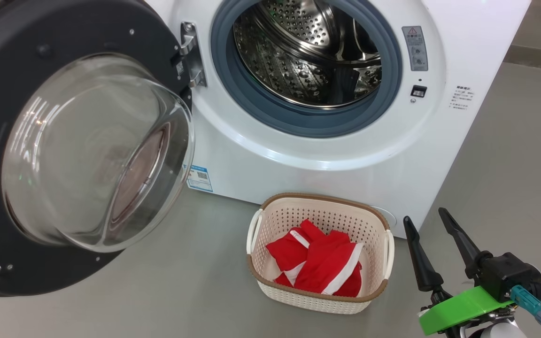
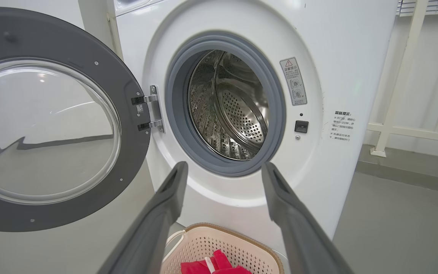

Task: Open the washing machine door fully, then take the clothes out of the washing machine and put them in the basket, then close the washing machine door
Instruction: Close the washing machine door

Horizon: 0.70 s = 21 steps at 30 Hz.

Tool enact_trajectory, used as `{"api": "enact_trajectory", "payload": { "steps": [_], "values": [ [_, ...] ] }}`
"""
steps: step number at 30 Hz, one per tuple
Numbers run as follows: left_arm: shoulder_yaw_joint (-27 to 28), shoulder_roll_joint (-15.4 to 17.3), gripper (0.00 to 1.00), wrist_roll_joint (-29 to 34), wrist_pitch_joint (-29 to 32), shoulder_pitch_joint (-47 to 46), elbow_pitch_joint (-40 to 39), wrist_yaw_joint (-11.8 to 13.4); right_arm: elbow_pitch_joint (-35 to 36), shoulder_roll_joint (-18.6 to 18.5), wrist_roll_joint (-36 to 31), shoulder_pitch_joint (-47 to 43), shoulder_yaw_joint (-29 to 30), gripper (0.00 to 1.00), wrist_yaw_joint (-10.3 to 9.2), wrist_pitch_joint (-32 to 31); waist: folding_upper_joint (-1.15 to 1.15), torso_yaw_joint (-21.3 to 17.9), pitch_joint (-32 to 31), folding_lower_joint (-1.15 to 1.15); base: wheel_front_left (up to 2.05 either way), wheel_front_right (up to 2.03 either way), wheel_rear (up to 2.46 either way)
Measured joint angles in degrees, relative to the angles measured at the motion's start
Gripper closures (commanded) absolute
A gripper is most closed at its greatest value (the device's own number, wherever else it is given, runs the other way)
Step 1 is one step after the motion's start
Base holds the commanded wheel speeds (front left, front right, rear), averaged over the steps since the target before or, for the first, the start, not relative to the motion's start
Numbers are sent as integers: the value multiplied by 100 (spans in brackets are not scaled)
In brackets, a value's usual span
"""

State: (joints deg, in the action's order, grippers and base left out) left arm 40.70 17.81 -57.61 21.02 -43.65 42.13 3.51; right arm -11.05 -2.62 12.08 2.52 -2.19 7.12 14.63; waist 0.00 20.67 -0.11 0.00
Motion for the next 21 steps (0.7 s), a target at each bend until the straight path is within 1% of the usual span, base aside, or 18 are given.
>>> {"api": "enact_trajectory", "payload": {
  "steps": [5, 10, 16, 19, 21],
  "values": [
    [42, 30, 100, -249, 503, -4, 142, -1, -26, -1, 0, 2, 8, 0, 0, 0, 0, -50, 55, 0, 0, 0, 0],
    [115, 25, 100, -448, 771, -5, 175, 7, -7, -1, 0, 3, 7, 0, 0, 0, 0, -77, 58, 0, 0, 0, 0],
    [-57, -37, 100, -382, 1055, 93, -29, -11, 15, -1, 10, 2, 8, 0, 0, 0, 0, -75, 0, 0, 0, 0, 0],
    [-143, -74, 100, -353, 1223, 276, -215, -100, 18, -1, 10, 0, 13, 0, 0, 0, 0, -62, -38, 0, 0, 0, 0],
    [-166, -114, 100, -355, 1311, 346, -334, -107, 15, -1, 10, -2, 14, 0, 0, 0, 0, -46, -62, 0, 0, 0, 0]
  ]
}}
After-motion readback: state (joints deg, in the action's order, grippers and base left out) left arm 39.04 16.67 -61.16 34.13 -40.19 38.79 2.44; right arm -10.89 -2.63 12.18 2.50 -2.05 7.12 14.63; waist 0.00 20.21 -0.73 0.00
